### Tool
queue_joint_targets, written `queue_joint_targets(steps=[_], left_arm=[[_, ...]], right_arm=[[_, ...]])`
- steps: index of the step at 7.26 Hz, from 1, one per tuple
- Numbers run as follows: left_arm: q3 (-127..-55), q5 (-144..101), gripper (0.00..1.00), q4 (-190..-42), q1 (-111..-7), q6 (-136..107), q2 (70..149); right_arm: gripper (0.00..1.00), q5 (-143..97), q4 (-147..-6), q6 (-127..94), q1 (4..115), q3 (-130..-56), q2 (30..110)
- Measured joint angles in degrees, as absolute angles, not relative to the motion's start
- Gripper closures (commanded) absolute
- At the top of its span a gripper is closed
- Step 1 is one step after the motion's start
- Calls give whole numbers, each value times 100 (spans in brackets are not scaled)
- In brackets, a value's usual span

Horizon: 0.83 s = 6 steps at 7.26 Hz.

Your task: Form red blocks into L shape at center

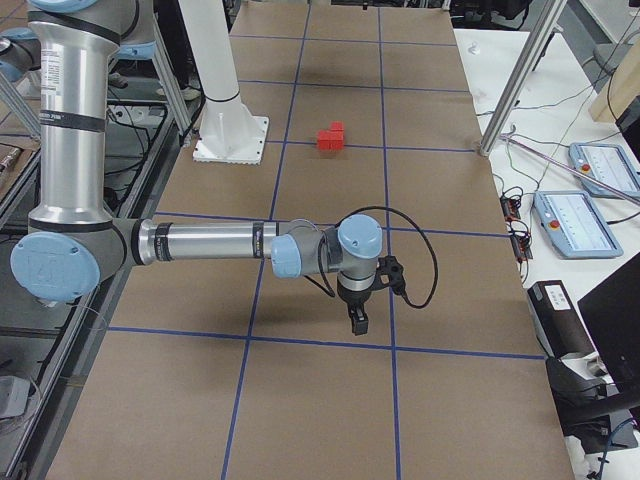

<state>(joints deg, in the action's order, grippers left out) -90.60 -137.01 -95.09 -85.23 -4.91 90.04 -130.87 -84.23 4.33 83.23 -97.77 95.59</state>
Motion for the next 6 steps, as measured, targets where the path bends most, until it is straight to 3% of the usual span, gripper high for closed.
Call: queue_joint_targets(steps=[3,6], left_arm=[[-9160,-13697,0,-8993,-9331,549,8672],[-9318,-13312,0,-8859,-9342,-150,8680]], right_arm=[[0,-13106,-8428,431,8323,-9772,9557],[0,-13128,-8429,431,8323,-9782,9541]])
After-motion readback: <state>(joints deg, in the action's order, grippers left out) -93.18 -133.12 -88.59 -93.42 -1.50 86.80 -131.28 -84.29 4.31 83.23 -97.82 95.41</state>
